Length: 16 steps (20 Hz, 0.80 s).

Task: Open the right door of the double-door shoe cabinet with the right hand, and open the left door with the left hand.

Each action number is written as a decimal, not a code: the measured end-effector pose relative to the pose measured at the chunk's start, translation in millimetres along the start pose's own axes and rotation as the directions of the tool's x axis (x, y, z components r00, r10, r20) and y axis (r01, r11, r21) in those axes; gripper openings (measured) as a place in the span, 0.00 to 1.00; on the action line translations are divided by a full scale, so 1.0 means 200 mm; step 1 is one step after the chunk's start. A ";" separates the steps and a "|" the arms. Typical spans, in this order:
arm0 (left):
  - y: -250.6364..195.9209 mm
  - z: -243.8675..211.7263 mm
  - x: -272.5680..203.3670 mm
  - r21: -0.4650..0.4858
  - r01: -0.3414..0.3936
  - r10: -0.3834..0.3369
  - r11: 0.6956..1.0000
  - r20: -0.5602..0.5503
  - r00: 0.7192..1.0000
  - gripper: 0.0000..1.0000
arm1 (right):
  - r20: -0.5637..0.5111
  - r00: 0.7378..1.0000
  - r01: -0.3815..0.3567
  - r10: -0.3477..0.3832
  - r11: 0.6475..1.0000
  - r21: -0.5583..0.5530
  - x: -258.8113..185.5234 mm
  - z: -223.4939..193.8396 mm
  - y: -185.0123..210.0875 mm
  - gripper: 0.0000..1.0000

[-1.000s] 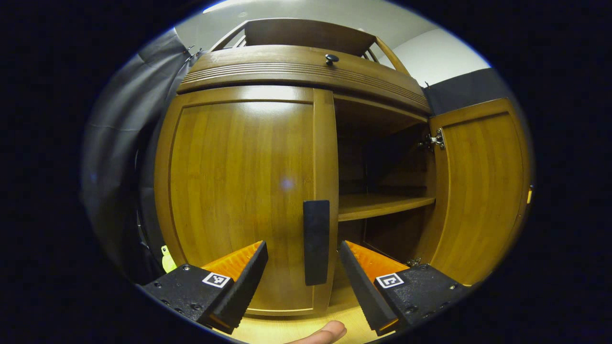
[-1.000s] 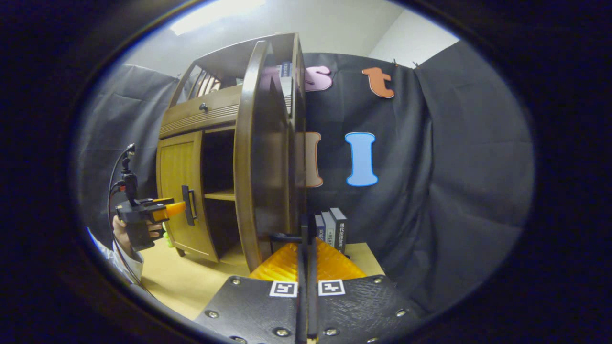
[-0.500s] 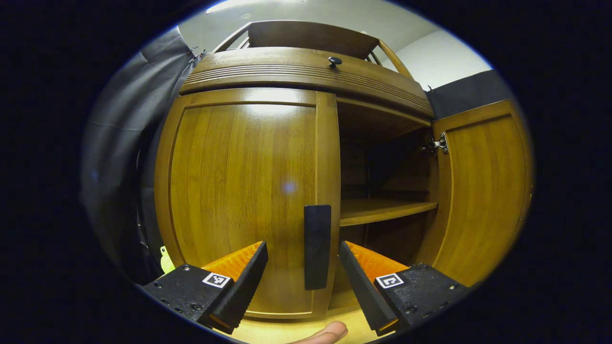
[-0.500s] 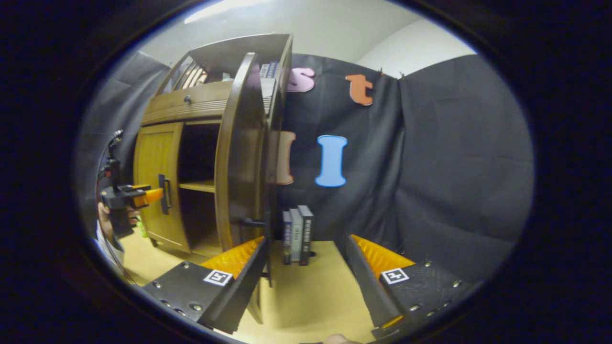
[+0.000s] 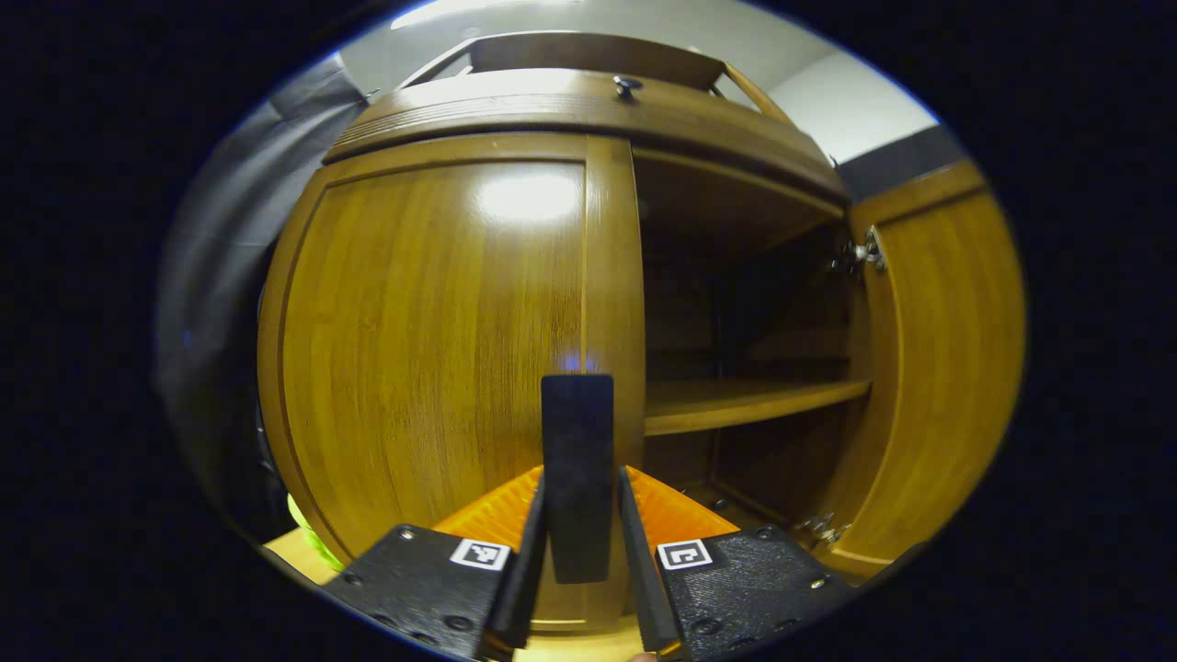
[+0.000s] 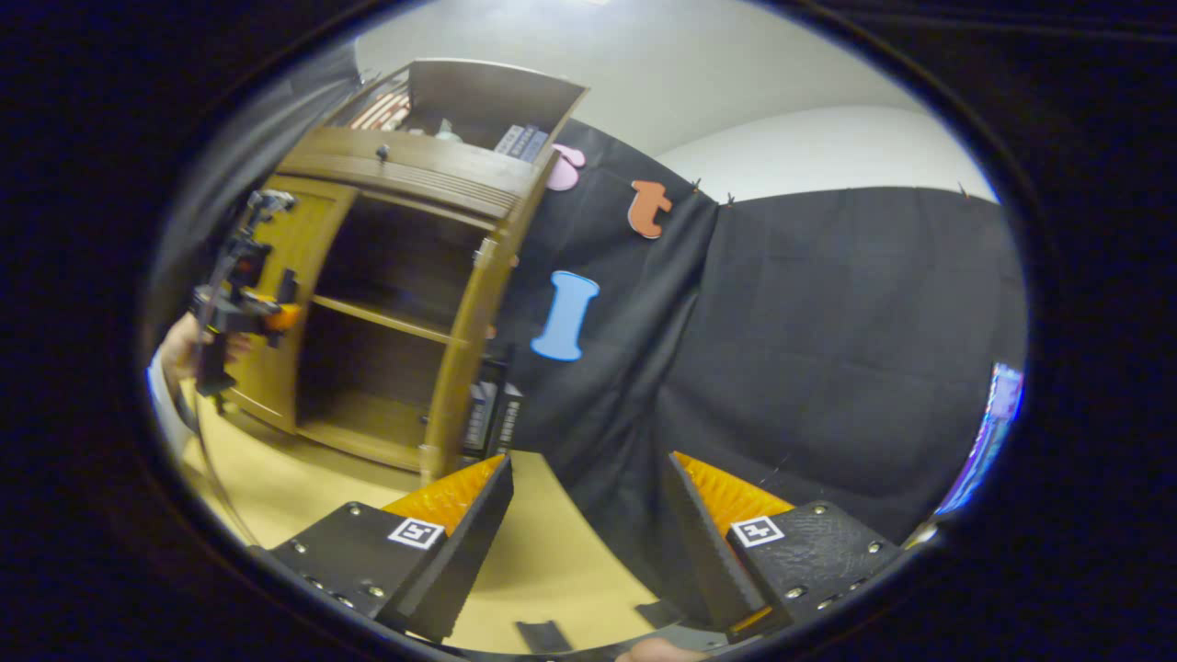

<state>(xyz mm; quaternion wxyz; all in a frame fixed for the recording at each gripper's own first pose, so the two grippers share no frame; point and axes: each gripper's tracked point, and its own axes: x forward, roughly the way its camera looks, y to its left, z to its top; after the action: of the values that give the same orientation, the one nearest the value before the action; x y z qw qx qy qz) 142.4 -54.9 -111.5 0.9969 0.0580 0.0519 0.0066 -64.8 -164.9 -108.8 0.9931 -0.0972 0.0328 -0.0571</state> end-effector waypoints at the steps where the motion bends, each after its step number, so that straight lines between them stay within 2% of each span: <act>1: 0.01 0.02 0.02 0.035 0.011 -0.011 0.999 0.007 1.000 0.40 | 0.005 1.000 -0.029 0.029 0.999 0.039 -0.05 0.00 0.08 1.00; 2: 0.00 0.00 0.00 0.054 0.028 -0.026 0.998 -0.038 0.999 0.37 | 0.020 0.999 -0.047 0.045 0.996 0.082 -0.09 0.01 0.12 0.99; 3: -0.01 0.02 0.01 0.044 0.045 -0.044 0.998 -0.013 0.999 0.34 | 0.037 0.997 -0.078 0.074 0.989 0.122 -0.13 0.04 0.18 0.99; 5: -0.02 0.00 -0.01 0.019 0.062 -0.061 0.998 -0.039 0.997 0.31 | 0.069 0.989 -0.137 0.128 0.979 0.153 -0.19 0.10 0.27 0.96; 6: -0.02 0.00 -0.03 0.008 0.070 -0.070 0.997 -0.037 0.997 0.35 | 0.087 0.987 -0.146 0.134 0.979 0.141 -0.21 0.13 0.27 0.99; 9: -0.02 0.00 -0.13 0.017 0.105 -0.104 0.994 -0.049 0.993 0.31 | 0.106 0.989 -0.117 0.106 0.988 0.101 -0.28 0.14 0.24 0.98; 14: -0.01 0.00 -0.24 0.006 0.165 -0.164 0.986 -0.063 0.984 0.34 | 0.085 0.995 -0.072 0.059 0.984 0.160 -0.30 0.07 0.19 0.98; 16: -0.01 0.01 -0.29 0.009 0.179 -0.178 0.984 -0.054 0.982 0.33 | 0.088 0.994 -0.078 0.064 0.982 0.174 -0.30 0.06 0.20 0.98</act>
<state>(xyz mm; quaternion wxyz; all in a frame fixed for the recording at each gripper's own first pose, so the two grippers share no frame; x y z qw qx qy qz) 85.4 -57.2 -103.7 0.9913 0.0600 0.0834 -0.0818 -119.9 -115.5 -101.2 0.9997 -0.0095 -0.0097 -0.0203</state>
